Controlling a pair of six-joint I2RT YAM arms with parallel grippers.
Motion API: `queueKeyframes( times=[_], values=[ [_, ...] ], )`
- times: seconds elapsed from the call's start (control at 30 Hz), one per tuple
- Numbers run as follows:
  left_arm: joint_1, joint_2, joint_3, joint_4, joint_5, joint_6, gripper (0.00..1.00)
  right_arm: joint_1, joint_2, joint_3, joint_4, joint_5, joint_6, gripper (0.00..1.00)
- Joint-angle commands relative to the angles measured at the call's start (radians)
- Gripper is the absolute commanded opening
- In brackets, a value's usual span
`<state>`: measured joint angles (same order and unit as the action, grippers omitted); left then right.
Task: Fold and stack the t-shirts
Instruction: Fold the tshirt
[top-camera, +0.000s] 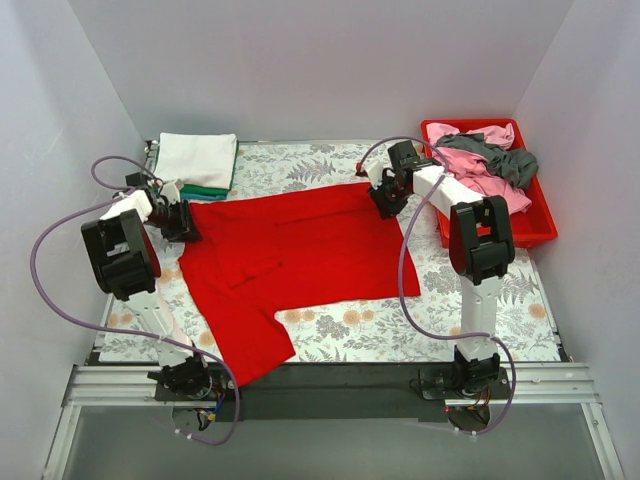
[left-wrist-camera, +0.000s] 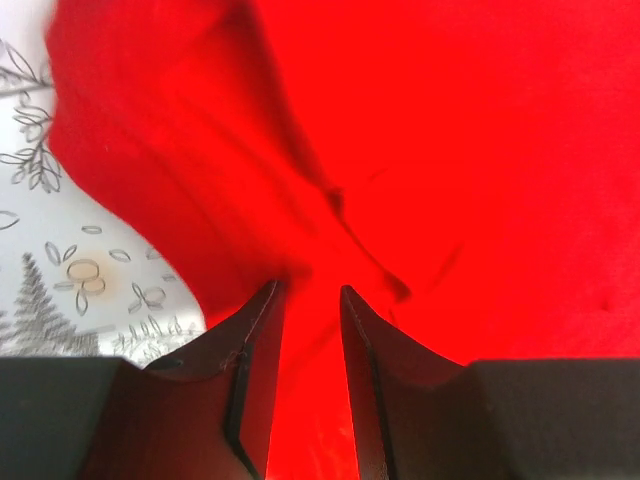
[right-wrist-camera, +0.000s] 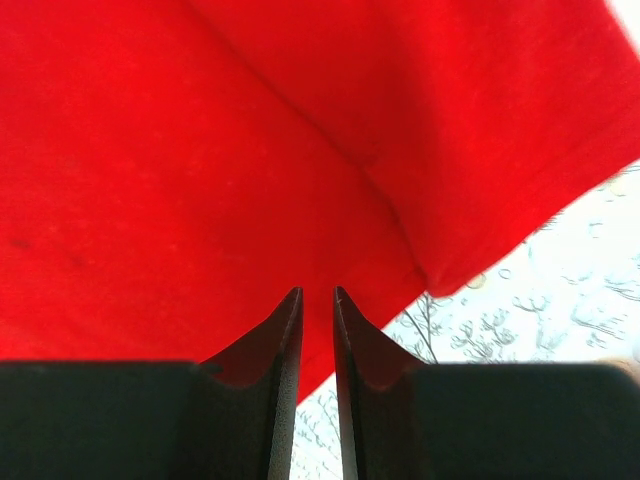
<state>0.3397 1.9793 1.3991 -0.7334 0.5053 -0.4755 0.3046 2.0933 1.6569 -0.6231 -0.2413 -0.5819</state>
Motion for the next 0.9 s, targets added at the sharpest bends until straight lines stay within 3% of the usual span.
queueKeyframes(
  times=[0.0,0.37,0.6,0.77,0.87],
  values=[
    [0.002,0.006,0.017,0.017,-0.047,-0.02,0.28,0.007,0.046,0.029,0.016,0.031,0.021,0.24],
    [-0.025,0.01,-0.054,0.034,-0.082,0.015,0.27,-0.05,0.013,-0.196,0.074,0.186,-0.006,0.23],
    [-0.094,0.047,-0.012,0.048,-0.057,0.006,0.27,-0.096,-0.022,-0.22,0.088,0.227,-0.007,0.23],
    [-0.114,0.036,0.078,0.011,0.001,0.003,0.3,-0.094,-0.082,-0.18,0.048,0.128,-0.019,0.3],
    [-0.11,-0.025,0.149,-0.033,0.073,0.049,0.39,-0.079,-0.162,-0.152,-0.022,0.015,-0.039,0.37]
  ],
)
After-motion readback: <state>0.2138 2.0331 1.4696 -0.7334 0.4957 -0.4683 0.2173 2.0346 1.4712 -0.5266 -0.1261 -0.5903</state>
